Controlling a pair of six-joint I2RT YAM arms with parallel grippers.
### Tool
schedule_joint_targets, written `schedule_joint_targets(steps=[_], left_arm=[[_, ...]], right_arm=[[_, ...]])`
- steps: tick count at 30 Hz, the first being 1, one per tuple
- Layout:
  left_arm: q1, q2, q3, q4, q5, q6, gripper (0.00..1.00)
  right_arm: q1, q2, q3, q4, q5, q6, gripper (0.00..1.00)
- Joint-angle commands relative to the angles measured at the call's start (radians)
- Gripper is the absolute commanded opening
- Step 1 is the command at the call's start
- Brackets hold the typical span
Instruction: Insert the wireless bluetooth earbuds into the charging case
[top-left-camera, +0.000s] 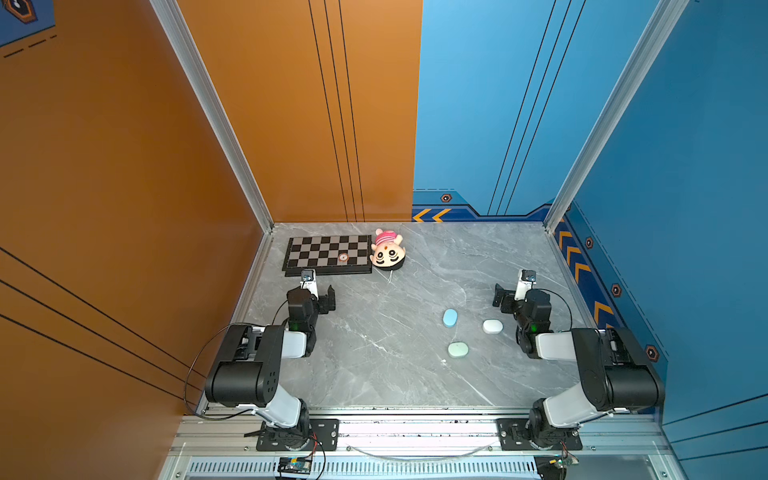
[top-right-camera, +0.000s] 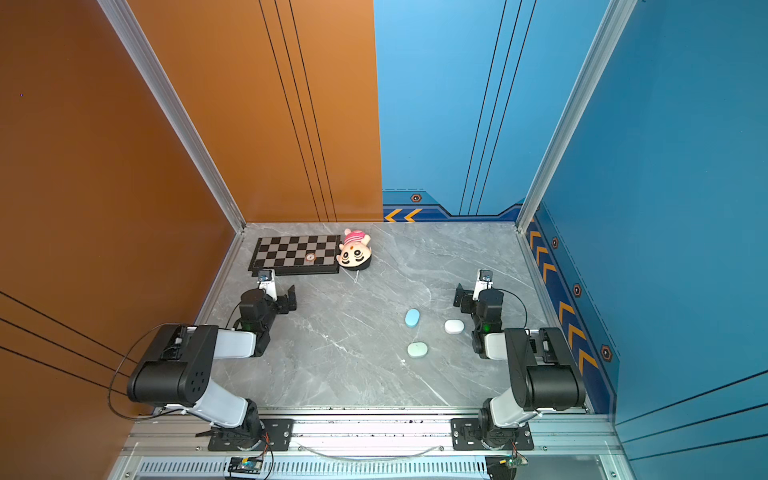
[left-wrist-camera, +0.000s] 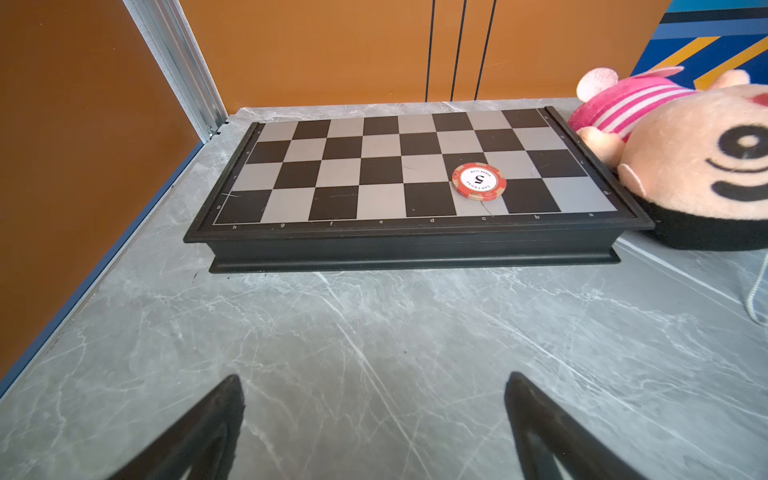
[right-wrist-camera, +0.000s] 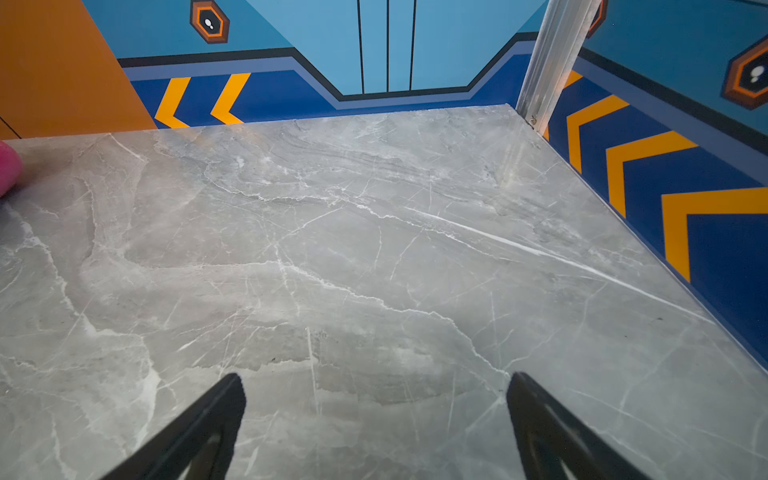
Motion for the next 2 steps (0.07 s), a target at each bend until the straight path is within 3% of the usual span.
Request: schedule_joint_targets(steps=[1, 2], left_arm=[[-0.005, -0.005, -0.007, 0.013, 0.005, -0.004, 0.98], [-0.005, -0.006, -0.007, 0.014, 0.005, -0.003, 0.98]], right_arm=[[0.001, 0.011, 0.011, 0.004, 0.003, -0.002, 1.00], [0.001, 0.011, 0.009, 0.008, 0.004, -0.003, 1.00]])
